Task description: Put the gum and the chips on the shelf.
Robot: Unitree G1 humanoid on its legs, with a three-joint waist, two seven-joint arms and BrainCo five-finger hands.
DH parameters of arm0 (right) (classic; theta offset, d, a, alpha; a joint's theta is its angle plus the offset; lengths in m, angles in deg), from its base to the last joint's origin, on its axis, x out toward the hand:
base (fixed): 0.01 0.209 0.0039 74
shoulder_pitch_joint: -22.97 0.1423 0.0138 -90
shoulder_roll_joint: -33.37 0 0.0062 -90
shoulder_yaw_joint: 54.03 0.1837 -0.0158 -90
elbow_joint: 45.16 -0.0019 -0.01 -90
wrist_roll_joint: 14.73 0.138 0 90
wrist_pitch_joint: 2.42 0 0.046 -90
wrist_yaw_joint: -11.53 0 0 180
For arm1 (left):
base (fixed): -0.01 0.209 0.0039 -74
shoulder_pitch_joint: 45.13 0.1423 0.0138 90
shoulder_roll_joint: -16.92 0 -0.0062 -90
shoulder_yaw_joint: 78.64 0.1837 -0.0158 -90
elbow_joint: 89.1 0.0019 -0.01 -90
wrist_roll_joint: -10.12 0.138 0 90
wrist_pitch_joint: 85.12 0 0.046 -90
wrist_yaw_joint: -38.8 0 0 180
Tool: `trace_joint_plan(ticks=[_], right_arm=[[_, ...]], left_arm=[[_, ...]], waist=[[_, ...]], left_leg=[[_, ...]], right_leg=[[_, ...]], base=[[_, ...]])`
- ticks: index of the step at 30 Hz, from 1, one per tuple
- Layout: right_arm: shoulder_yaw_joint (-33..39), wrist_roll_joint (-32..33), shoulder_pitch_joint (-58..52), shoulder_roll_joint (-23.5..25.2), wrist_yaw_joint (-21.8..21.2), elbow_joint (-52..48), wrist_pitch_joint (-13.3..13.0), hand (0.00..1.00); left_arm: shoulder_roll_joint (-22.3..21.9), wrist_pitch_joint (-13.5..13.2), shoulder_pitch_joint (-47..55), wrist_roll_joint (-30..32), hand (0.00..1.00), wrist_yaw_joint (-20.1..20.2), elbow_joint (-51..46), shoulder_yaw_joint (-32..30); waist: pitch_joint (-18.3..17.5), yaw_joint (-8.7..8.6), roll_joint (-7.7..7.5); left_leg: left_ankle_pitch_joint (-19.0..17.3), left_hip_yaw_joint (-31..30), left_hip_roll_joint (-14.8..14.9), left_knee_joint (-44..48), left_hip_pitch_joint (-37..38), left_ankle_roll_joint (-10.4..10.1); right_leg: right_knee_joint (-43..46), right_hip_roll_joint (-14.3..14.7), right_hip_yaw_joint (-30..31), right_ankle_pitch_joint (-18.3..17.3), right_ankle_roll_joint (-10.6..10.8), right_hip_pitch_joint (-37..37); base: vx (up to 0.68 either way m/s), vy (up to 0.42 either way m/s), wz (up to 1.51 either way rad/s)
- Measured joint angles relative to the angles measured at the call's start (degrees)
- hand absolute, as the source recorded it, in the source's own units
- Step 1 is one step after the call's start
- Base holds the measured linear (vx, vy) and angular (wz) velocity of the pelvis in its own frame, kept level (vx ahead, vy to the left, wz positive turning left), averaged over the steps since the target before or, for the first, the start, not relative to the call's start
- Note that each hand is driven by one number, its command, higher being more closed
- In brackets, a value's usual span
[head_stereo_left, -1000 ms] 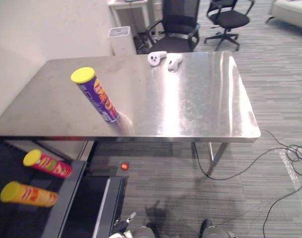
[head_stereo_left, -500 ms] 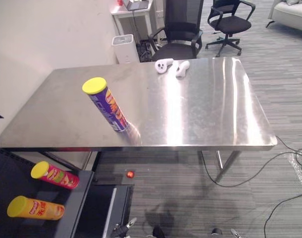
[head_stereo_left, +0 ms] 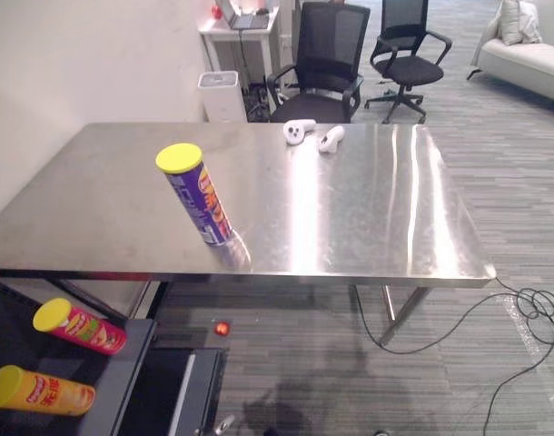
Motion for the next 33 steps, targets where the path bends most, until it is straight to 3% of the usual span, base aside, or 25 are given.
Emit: trace_joint_plan(ticks=[1, 3, 4, 10, 13, 15, 18, 21, 25, 33], right_arm=[[4.8, 0.2, 1.3, -2.9, 0.9, 0.1, 0.1, 0.0], [6.6, 0.4, 1.7, -4.2, 1.1, 0.1, 0.1, 0.0], [9.8, 0.9, 3.1, -7.8, 2.0, 0.1, 0.1, 0.0], [9.0, 2.2, 9.1, -15.1, 4.9, -3.5, -0.3, 0.0], [-0.2, 2.1, 10.6, -15.9, 8.5, -15.8, -0.8, 0.0], [-9.3, 0.3, 10.7, -16.0, 10.9, -31.3, -2.3, 0.0], [-16.4, -5.3, 12.2, -16.0, 12.6, -41.5, -4.9, 0.0], [-22.2, -7.4, 13.5, -15.4, 13.1, -47.6, -5.2, 0.0], [-28.2, -7.9, 13.5, -12.0, 10.5, -57.1, -7.0, 0.0], [-43.9, -9.0, 13.5, -10.8, 2.9, -64.3, -7.0, 0.0]], left_arm=[[0.0, 0.2, 0.7, 0.0, 0.0, 0.0, 0.0, 0.0], [0.0, 0.4, 0.8, 0.0, 0.0, 0.0, 0.0, 0.0], [-0.1, 0.6, 0.9, 0.0, 0.0, 0.0, 0.0, 0.2], [0.1, 0.6, 0.4, 0.0, 0.0, -0.1, -0.1, 3.2], [0.1, 0.6, 0.4, 0.0, 0.0, -0.3, -0.1, 3.9], [0.2, 0.6, 0.6, 0.0, 0.0, -0.6, 0.0, 4.6], [0.7, 0.6, 1.2, 0.0, 0.0, -1.1, -0.6, 6.4], [1.1, 0.6, 1.5, 0.1, 0.0, -1.3, -1.2, 8.1], [0.9, 0.6, 1.7, 0.7, 0.0, -1.2, -2.1, 8.6], [0.5, 0.5, 2.9, 0.9, 0.0, -0.2, -2.9, 8.6]], waist=[[-0.7, -0.18, -0.15], [-1.0, -0.22, -0.21], [-1.5, -0.85, -0.16], [-2.1, -1.53, -0.32], [-2.3, -1.62, -0.37], [-2.6, -1.65, -0.18], [-3.4, -1.4, -0.91], [-3.8, -0.89, -1.07], [-4.0, 0.34, -0.73], [-3.8, 2.08, -0.54]], left_leg=[[0.0, 0.3, 0.0, 0.0, -0.2, 0.0], [0.0, 0.3, 0.0, 0.0, -0.3, 0.1], [0.1, 0.1, 0.0, 0.1, -0.3, 0.2], [0.2, 0.0, 0.0, 0.2, -0.4, 0.2], [0.1, 0.2, 0.0, 0.2, -0.4, 0.2], [0.1, 0.8, 0.1, 0.1, -0.5, 0.3], [0.1, 0.7, 0.1, 0.1, -0.5, 0.3], [0.2, 0.4, -0.2, 0.1, -0.6, 0.3], [0.4, -1.2, -0.4, 0.2, -1.3, 0.6], [1.5, -6.0, -0.6, 0.3, -3.5, 1.2]], right_leg=[[0.0, 0.0, 0.1, 0.0, 0.0, -0.4], [0.0, 0.0, 0.1, 0.0, 0.0, -0.4], [0.0, 0.0, 0.1, 0.0, 0.0, -0.3], [0.1, 0.0, 0.2, 0.0, 0.0, -0.3], [0.4, 0.0, 0.4, 0.0, 0.0, -0.7], [0.9, 0.0, 1.3, 0.0, 0.0, -1.3], [1.1, 0.1, 1.3, -0.1, -0.3, -1.6], [1.2, -0.3, 1.2, -0.1, -0.3, -1.7], [1.2, -0.4, 0.2, -0.1, -0.3, -1.9], [0.7, -0.4, -4.3, -0.1, -0.3, -1.0]], base=[[0.01, -0.002, -0.06], [0.02, -0.008, 0.0], [0.02, -0.01, 0.05], [0.0, -0.002, 0.01], [0.01, -0.006, -0.04], [0.01, -0.006, -0.13], [0.0, -0.004, -0.02], [0.0, 0.002, 0.01], [0.0, -0.013, 0.11], [0.01, -0.03, 0.28]])
